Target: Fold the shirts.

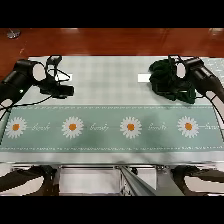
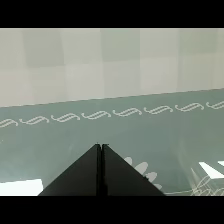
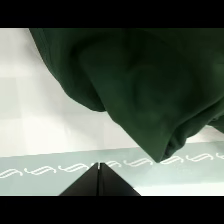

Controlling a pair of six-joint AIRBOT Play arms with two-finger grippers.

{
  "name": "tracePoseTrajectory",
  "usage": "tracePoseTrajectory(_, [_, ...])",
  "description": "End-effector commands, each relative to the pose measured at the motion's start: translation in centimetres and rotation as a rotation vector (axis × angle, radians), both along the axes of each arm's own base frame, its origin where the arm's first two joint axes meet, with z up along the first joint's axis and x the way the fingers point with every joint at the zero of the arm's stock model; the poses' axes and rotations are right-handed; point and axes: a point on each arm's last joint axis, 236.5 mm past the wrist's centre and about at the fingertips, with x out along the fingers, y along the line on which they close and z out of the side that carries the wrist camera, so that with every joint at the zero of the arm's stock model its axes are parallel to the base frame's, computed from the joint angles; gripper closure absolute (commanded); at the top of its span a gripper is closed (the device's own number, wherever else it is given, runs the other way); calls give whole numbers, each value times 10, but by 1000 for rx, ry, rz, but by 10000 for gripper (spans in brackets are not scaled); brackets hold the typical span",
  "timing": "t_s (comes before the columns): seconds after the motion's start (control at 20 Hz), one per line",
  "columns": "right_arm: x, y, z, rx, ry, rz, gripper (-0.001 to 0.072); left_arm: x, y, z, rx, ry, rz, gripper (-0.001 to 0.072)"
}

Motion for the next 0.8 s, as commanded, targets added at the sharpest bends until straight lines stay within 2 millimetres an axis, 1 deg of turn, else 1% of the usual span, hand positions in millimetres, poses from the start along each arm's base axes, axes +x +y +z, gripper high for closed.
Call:
tracePoseTrajectory(0.0, [0,0,0,0,1,0,683,0,0,0,1,1,-1,680])
tracePoseTrajectory(0.5, [0,0,0,0,1,0,683,0,0,0,0,0,-1,680])
tracePoseTrajectory(0.6, [0,0,0,1,-1,0,683,14,-4,3,-14,-60,-1,680])
tracePoseTrajectory(0.65, [4,1,0,4,-16,3,683,22,-5,6,-23,-94,0,680])
tracePoseTrajectory(0.75, [25,5,6,14,-106,25,683,32,-9,9,-34,-140,-3,680])
